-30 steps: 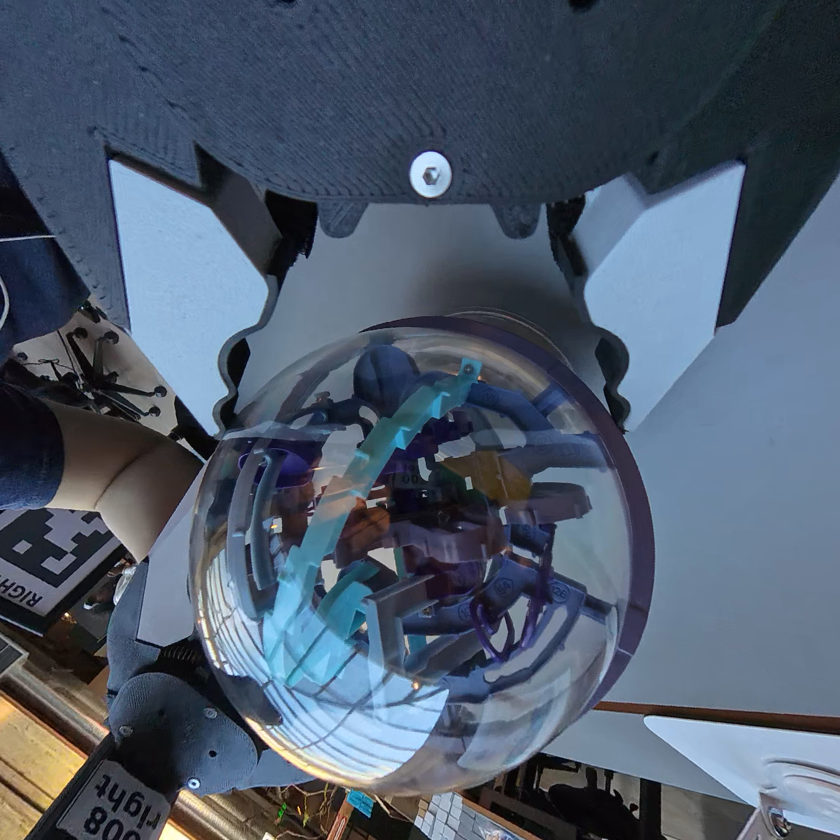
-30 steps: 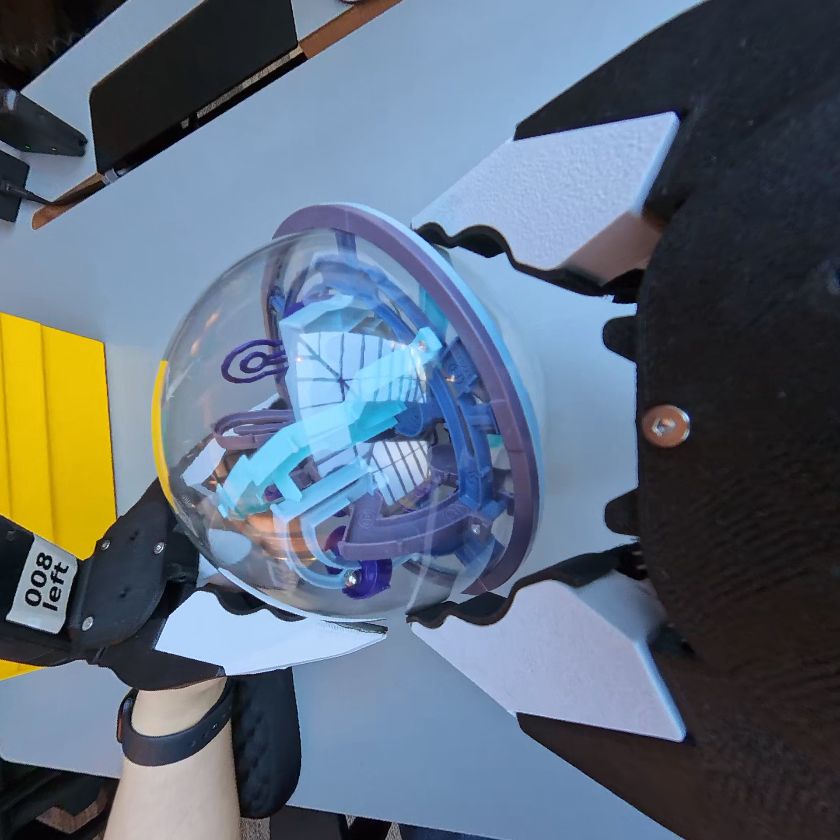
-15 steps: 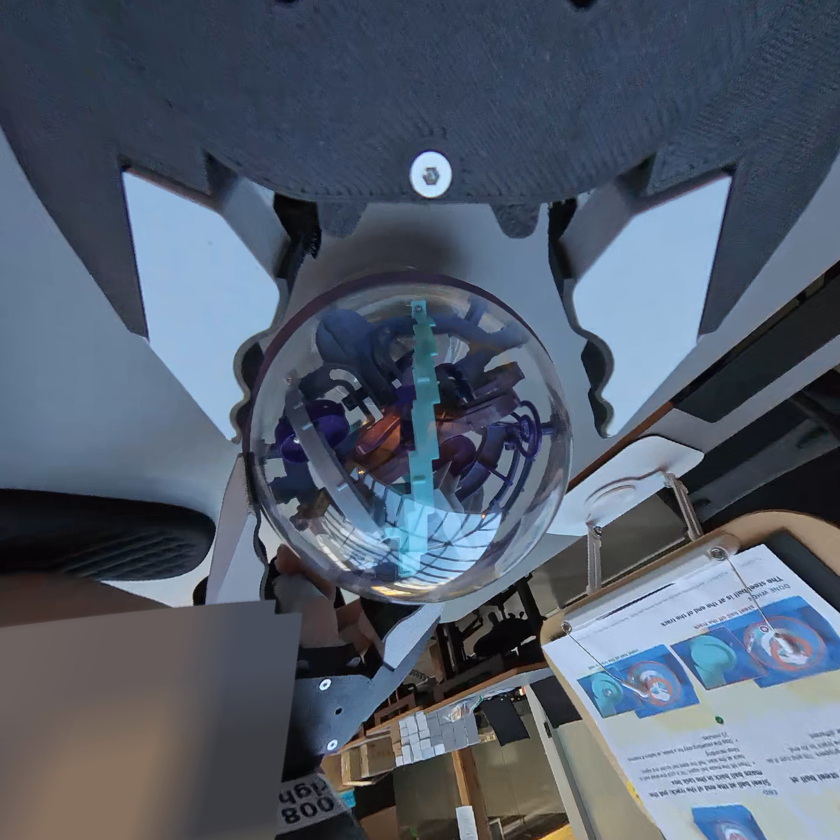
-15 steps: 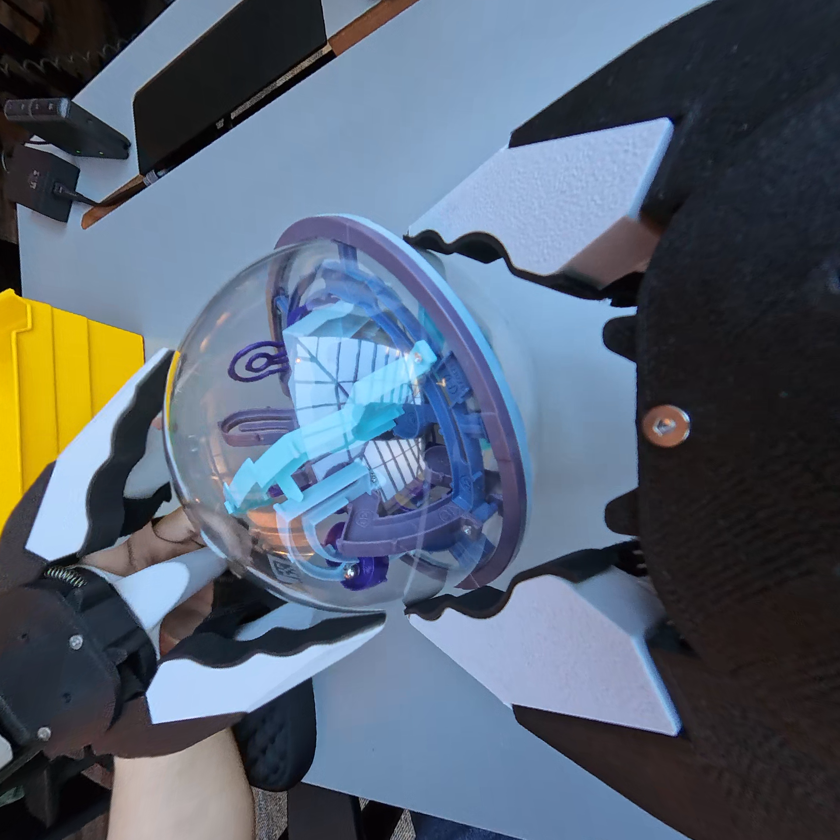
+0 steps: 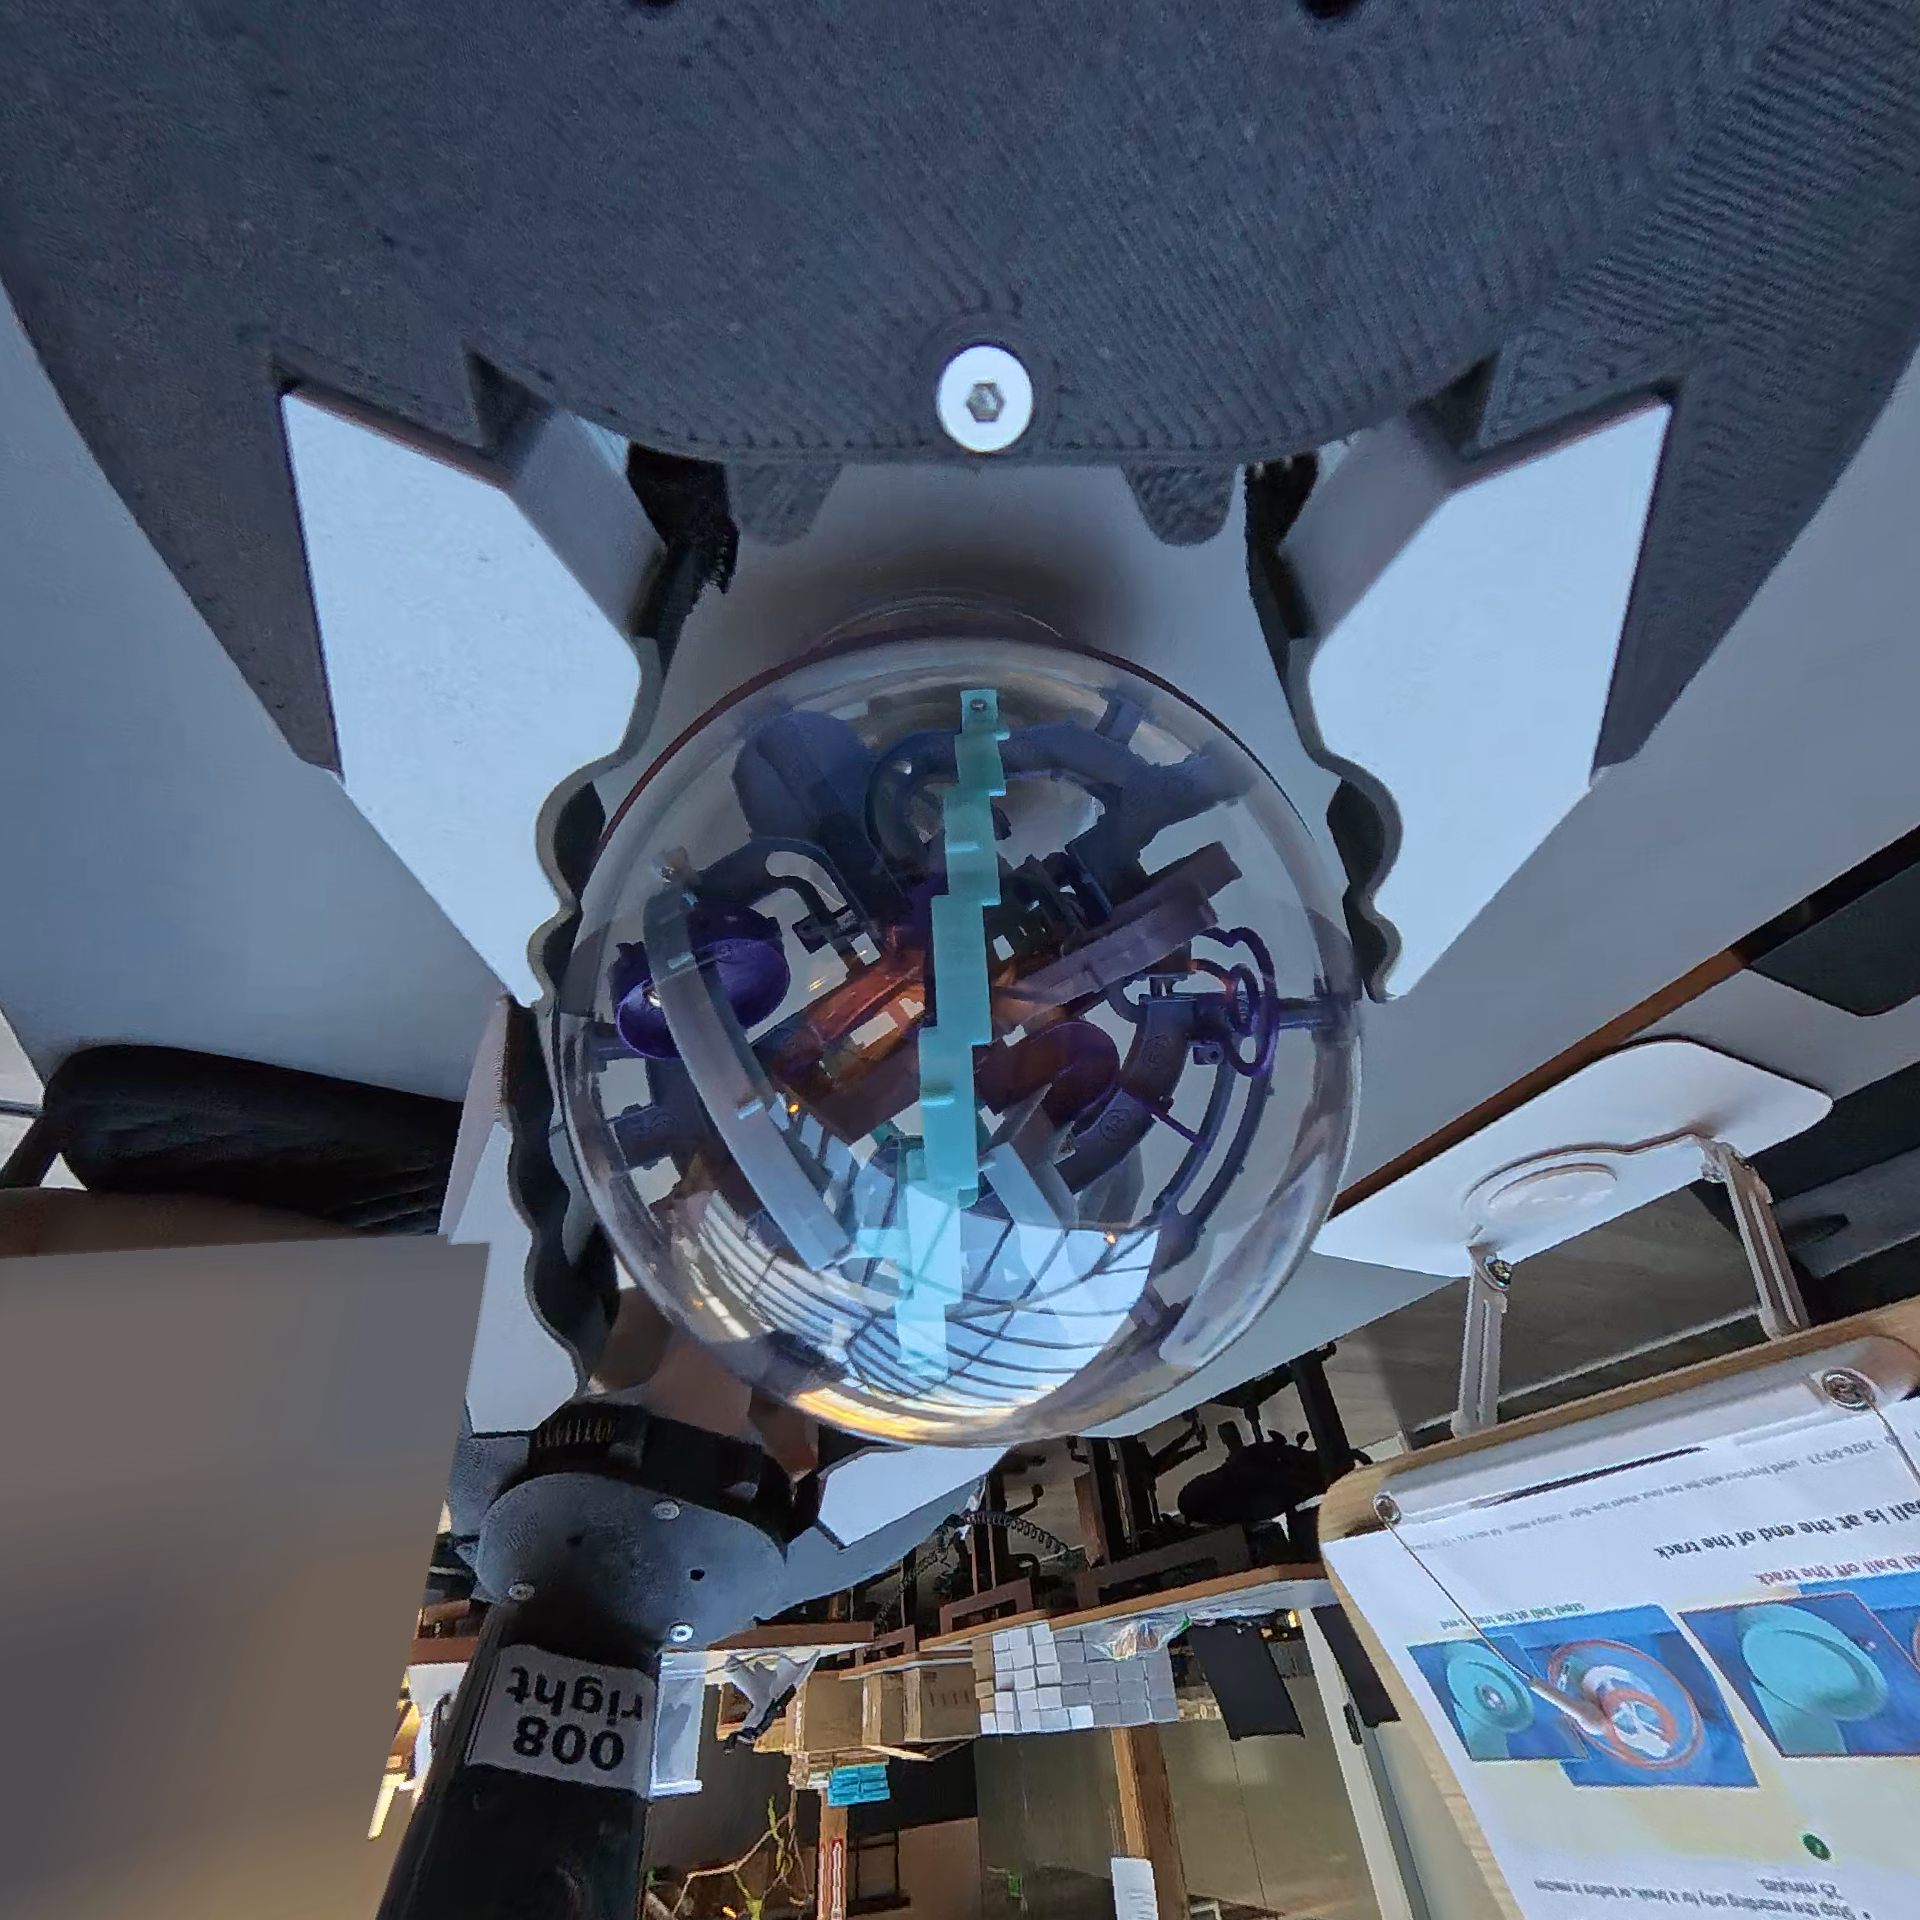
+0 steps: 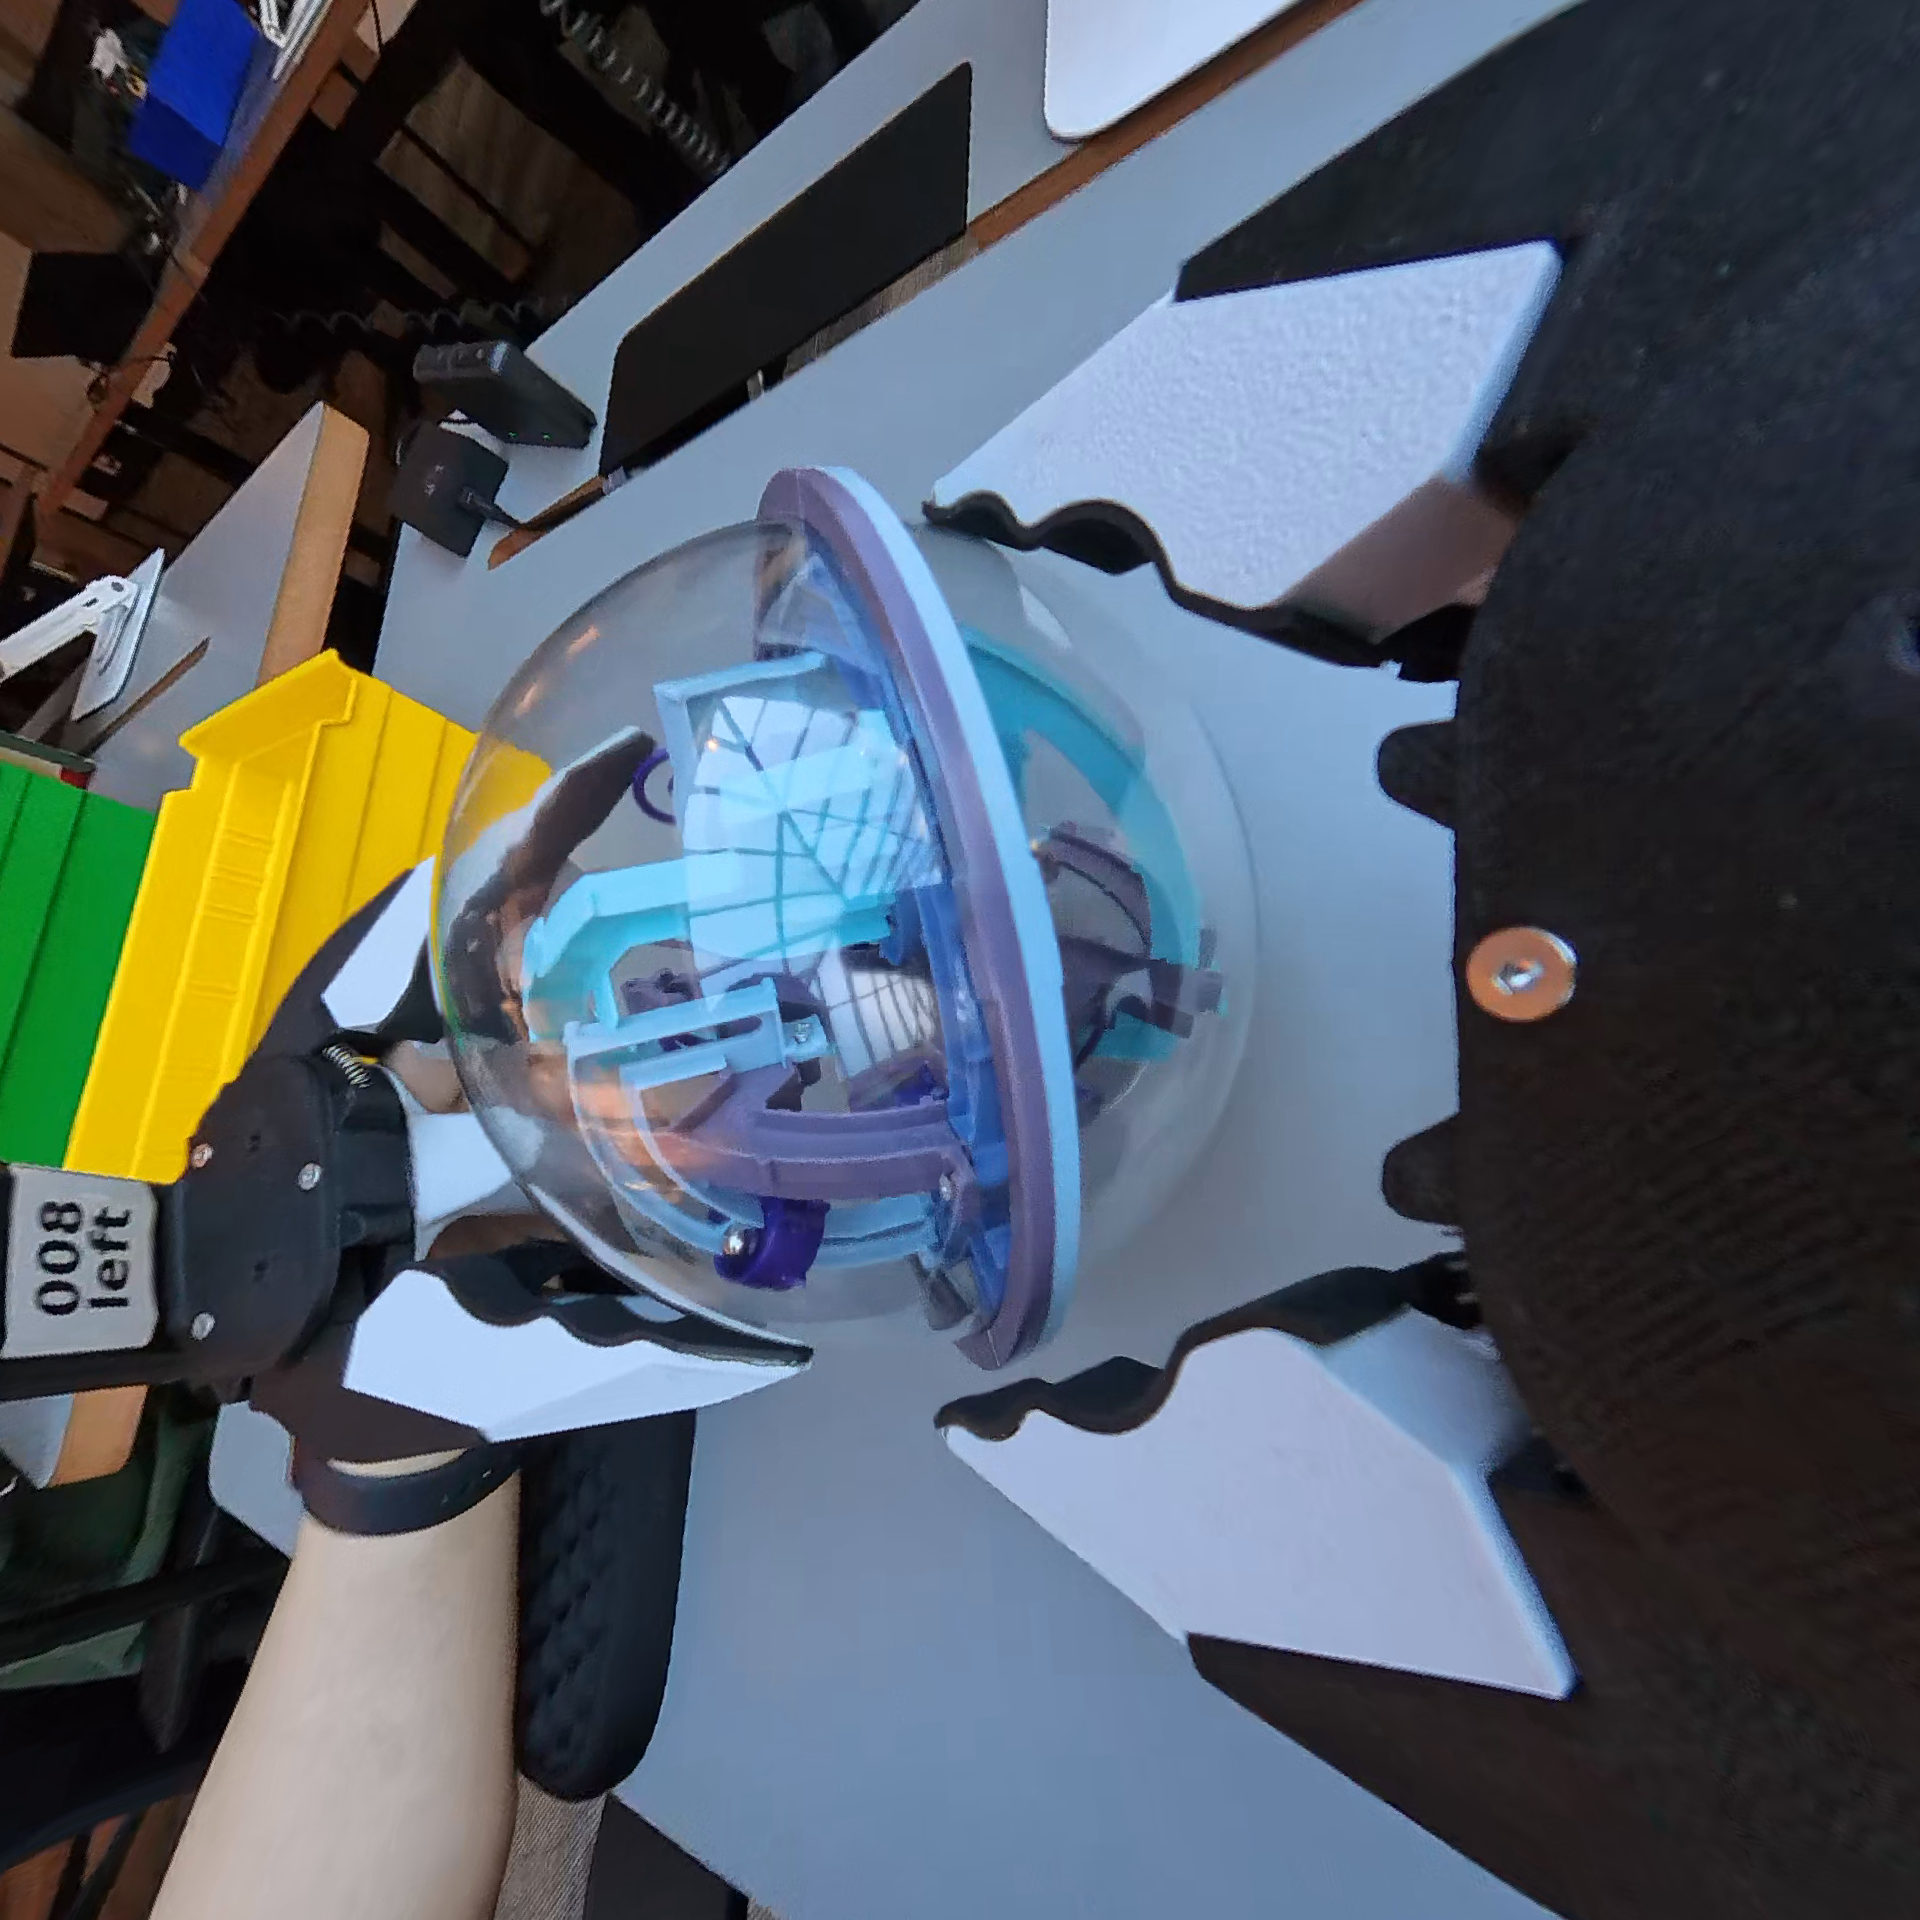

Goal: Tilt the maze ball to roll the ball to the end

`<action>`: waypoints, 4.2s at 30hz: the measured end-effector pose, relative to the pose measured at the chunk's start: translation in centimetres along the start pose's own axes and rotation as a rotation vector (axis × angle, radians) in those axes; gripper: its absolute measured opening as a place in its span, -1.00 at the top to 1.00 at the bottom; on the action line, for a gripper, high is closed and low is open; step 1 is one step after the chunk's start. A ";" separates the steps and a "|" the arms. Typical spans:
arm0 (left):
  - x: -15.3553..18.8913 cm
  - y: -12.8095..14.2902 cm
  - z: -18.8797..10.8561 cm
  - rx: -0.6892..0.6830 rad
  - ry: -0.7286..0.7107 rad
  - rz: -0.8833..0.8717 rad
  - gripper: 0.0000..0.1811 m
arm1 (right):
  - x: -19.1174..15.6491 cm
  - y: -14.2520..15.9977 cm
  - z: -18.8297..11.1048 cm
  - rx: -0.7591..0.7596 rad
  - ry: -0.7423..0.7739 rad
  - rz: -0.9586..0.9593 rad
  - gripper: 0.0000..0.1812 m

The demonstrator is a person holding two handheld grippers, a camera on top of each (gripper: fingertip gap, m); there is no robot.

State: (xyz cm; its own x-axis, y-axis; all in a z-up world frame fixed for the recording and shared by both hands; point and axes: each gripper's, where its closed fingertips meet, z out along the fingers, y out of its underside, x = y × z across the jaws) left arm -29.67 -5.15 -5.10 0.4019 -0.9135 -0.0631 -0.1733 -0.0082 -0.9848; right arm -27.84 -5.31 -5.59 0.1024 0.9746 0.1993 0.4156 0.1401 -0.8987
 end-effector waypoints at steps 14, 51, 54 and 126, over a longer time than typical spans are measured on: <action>-0.2 0.6 -0.1 0.026 0.032 -0.077 -0.61 | 1.0 2.5 1.6 0.024 0.149 -0.266 -0.72; 3.2 -1.9 -0.5 0.163 0.266 -0.576 -0.68 | -2.1 -3.8 -1.9 0.098 0.006 0.074 -0.70; 3.4 -1.8 -0.3 0.161 0.288 -0.631 -0.68 | -2.0 -3.7 -2.0 0.081 -0.007 0.119 -0.70; 3.9 -0.5 0.4 0.086 0.312 -1.059 -0.71 | -1.7 -2.7 -1.5 0.053 -0.119 0.493 -0.70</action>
State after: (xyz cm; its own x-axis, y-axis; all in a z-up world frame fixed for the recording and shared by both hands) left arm -27.69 -8.56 -4.88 0.0633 -0.5238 0.8495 0.1920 -0.8289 -0.5254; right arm -27.76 -7.58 -2.86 0.1703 0.9397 -0.2965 0.2974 -0.3359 -0.8937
